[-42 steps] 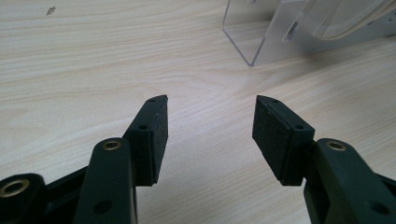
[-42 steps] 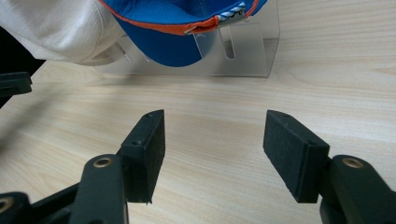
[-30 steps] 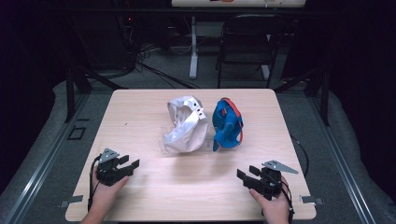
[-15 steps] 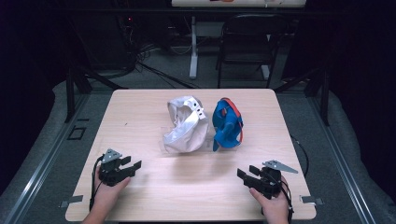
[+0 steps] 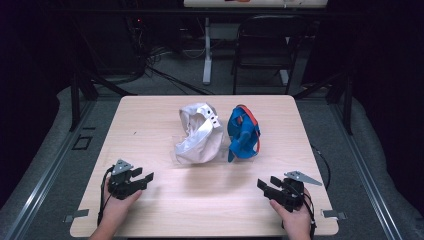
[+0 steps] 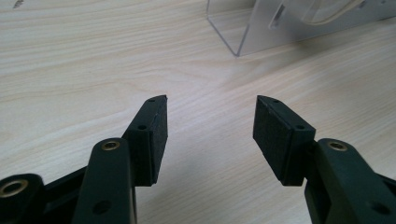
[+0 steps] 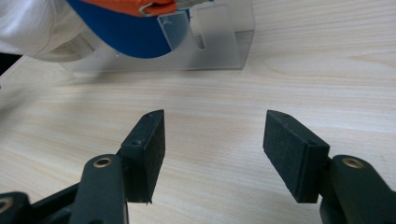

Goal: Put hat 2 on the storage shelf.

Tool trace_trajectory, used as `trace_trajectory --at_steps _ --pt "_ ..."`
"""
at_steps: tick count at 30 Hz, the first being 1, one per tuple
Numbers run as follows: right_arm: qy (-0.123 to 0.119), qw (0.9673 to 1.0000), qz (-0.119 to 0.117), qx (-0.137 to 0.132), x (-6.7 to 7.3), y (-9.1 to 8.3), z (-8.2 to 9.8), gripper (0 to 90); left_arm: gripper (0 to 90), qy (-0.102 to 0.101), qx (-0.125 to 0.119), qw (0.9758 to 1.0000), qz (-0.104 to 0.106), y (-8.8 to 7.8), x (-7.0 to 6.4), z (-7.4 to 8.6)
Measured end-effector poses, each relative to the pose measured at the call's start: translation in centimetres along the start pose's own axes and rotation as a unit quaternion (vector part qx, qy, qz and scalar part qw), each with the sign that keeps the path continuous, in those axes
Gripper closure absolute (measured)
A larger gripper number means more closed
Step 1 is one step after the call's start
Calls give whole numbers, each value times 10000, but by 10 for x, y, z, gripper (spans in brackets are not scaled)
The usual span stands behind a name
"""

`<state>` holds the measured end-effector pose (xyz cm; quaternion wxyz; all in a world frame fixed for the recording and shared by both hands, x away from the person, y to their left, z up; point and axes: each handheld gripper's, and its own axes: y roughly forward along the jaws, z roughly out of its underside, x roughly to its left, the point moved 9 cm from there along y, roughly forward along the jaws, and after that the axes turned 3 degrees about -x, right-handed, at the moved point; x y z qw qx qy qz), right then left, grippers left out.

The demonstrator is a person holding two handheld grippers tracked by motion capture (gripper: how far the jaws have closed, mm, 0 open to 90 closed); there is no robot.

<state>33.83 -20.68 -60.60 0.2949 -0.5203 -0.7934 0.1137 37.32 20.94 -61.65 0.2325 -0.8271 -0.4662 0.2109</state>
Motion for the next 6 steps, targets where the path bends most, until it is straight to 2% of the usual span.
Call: trace_trajectory --at_steps 2,4,5,6 --pt "38 10000 17 -24 -2 -1 -1 393 460 41 -9 10000 40 0 -4 -1" --pt "100 9999 58 -96 -5 -3 -3 392 462 125 -64 9998 173 0 -18 -4" --pt "172 9996 64 -191 -8 -5 -6 392 462 272 -70 9990 342 2 -35 -6" --pt "186 9996 91 -202 -10 -5 -7 392 462 272 -70 9990 342 2 -35 -6"
